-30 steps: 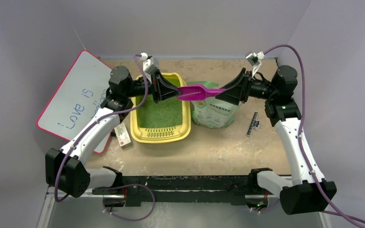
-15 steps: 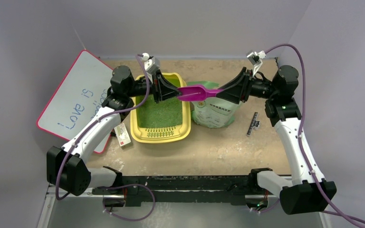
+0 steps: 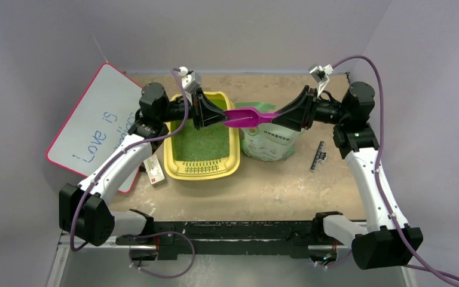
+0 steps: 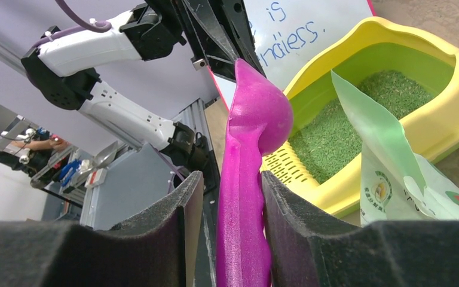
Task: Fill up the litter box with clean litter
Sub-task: Pick up the spatula from the center of the board.
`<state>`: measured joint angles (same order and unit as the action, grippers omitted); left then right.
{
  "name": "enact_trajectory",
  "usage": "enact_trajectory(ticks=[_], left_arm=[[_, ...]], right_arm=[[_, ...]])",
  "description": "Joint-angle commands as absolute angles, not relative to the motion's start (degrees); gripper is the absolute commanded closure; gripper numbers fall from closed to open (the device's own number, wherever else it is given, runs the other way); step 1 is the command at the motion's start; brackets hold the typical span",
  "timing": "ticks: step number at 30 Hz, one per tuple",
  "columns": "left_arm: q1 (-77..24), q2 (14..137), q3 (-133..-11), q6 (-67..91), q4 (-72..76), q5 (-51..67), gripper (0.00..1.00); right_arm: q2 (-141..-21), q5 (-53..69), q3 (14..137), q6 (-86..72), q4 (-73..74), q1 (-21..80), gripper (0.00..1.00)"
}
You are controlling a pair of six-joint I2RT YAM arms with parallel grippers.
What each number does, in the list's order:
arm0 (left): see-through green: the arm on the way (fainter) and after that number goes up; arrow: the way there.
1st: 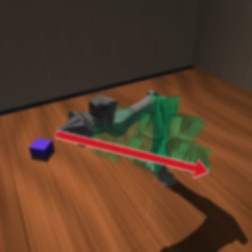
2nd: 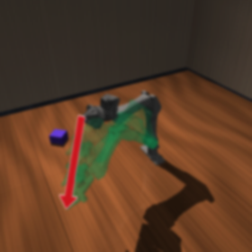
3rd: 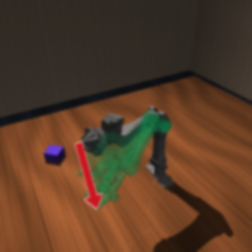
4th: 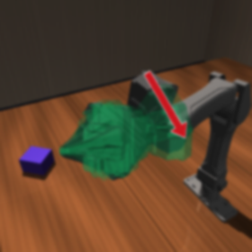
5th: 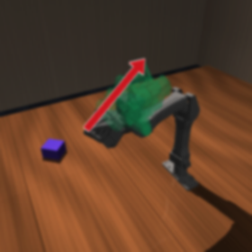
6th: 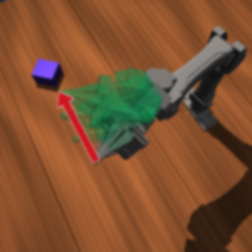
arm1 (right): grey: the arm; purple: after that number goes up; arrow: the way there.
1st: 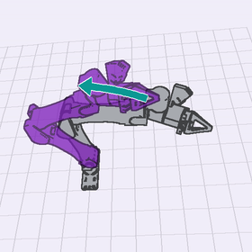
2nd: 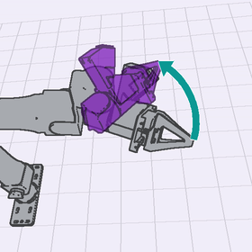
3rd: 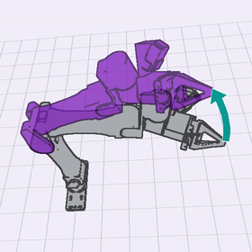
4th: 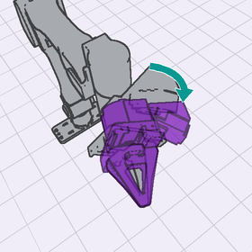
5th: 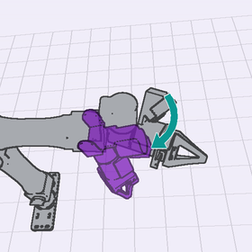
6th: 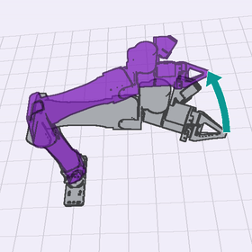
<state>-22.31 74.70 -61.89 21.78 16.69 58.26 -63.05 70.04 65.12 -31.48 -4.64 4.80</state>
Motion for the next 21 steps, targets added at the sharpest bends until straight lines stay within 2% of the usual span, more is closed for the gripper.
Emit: enact_trajectory(ticks=[1, 6, 11, 14, 16, 19, 21], left_arm=[[-22.5, 74.6, -63.3, 23.9, 22.7, 57.6, 1.0], [-22.5, 74.8, -63.2, 25.2, 24.4, 57.5, 1.0], [-22.5, 75.0, -63.0, 26.1, 25.5, 57.4, 1.0], [-22.6, 75.0, -63.0, 26.0, 25.2, 58.0, 1.0], [-22.6, 75.0, -63.0, 25.8, 24.8, 58.5, 1.0], [-22.6, 75.0, -63.0, 25.4, 23.9, 59.1, 1.0], [-22.6, 75.1, -63.1, 25.2, 23.5, 59.5, 1.0]], right_arm=[[-62.3, 71.5, 66.3, -30.3, -4.7, 4.8, 0.55], [-62.5, 71.9, 66.3, -30.0, -4.2, 4.9, 0.56], [-62.3, 71.2, 66.9, -28.8, -2.6, 4.9, 0.69], [-62.0, 70.2, 66.9, -28.8, -2.9, 4.9, 0.69], [-61.9, 69.6, 66.8, -29.0, -3.2, 4.9, 0.65], [-61.7, 68.7, 66.8, -28.9, -2.8, 4.9, 0.51], [-61.9, 68.4, 66.9, -29.1, -3.3, 4.9, 0.51]])
